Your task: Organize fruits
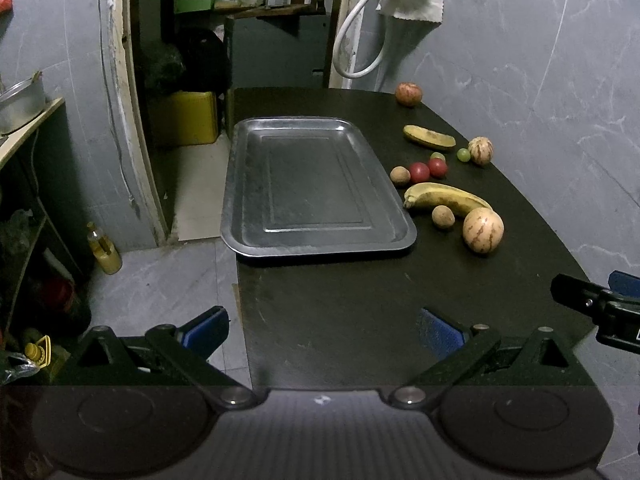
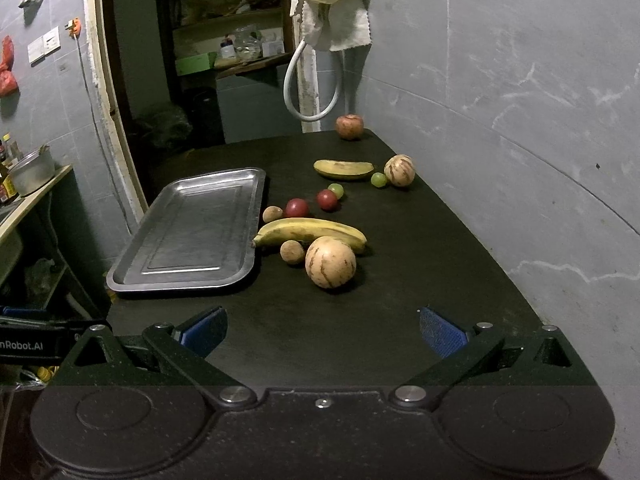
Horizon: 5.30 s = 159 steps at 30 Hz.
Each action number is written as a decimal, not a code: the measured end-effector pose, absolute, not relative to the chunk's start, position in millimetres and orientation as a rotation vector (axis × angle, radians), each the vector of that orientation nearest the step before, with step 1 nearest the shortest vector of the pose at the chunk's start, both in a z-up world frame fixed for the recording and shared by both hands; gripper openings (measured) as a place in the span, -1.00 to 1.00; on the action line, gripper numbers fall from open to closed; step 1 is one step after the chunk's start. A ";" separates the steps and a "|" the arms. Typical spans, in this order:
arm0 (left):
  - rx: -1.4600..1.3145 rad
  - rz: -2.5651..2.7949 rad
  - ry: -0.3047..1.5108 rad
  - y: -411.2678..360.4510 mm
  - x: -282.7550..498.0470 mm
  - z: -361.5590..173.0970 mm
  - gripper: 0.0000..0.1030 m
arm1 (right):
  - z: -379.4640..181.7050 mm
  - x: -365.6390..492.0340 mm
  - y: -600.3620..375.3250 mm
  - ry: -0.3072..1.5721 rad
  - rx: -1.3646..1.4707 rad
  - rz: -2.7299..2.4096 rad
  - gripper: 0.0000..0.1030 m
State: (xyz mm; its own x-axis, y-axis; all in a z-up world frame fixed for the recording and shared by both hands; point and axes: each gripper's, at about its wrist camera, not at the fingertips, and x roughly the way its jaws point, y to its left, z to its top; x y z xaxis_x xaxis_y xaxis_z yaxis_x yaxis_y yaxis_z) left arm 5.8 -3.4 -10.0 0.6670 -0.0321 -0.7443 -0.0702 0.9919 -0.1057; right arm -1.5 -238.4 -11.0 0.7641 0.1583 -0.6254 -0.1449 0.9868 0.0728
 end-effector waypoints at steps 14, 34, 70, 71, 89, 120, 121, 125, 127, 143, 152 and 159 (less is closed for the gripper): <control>-0.127 0.018 0.859 -6.2 7.1 -9.4 0.99 | -17.2 -0.8 -251.0 0.692 0.036 0.160 0.99; -0.107 0.026 0.923 -8.1 15.7 -17.0 0.99 | -34.3 19.1 -255.0 0.757 0.052 0.155 0.99; 0.080 -0.063 0.976 -52.8 218.1 -25.2 0.99 | -74.2 142.9 -265.0 0.821 0.029 0.405 0.82; 0.101 -0.071 0.974 -55.2 223.7 -25.1 0.99 | -75.3 142.8 -263.6 0.824 0.034 0.401 0.80; 0.411 -0.436 0.946 -89.1 299.5 -46.1 0.60 | -84.4 146.3 -249.5 0.846 0.092 0.285 0.30; 0.493 -0.556 1.032 -111.9 296.6 -67.7 -0.47 | -84.4 149.0 -245.0 0.831 0.121 0.288 0.07; 0.473 -0.544 1.033 -110.1 295.7 -66.4 -0.47 | -83.2 148.7 -244.7 0.826 0.122 0.290 0.07; 0.399 -0.492 1.025 -102.1 288.5 -59.9 -0.47 | -76.4 148.5 -242.8 0.800 0.118 0.304 0.07; 0.359 -0.465 1.017 -96.3 284.3 -55.5 -0.47 | -73.4 149.2 -240.9 0.792 0.114 0.313 0.07; 0.055 -0.222 0.929 -27.8 261.8 -18.9 -0.47 | -45.6 188.9 -188.1 0.729 0.069 0.469 0.07; -0.099 -0.054 0.902 34.8 274.7 -17.6 -0.47 | -33.7 237.0 -144.3 0.693 -0.004 0.521 0.07; -0.176 0.019 0.888 75.9 294.6 -24.6 -0.46 | -43.2 284.7 -115.6 0.706 -0.040 0.514 0.07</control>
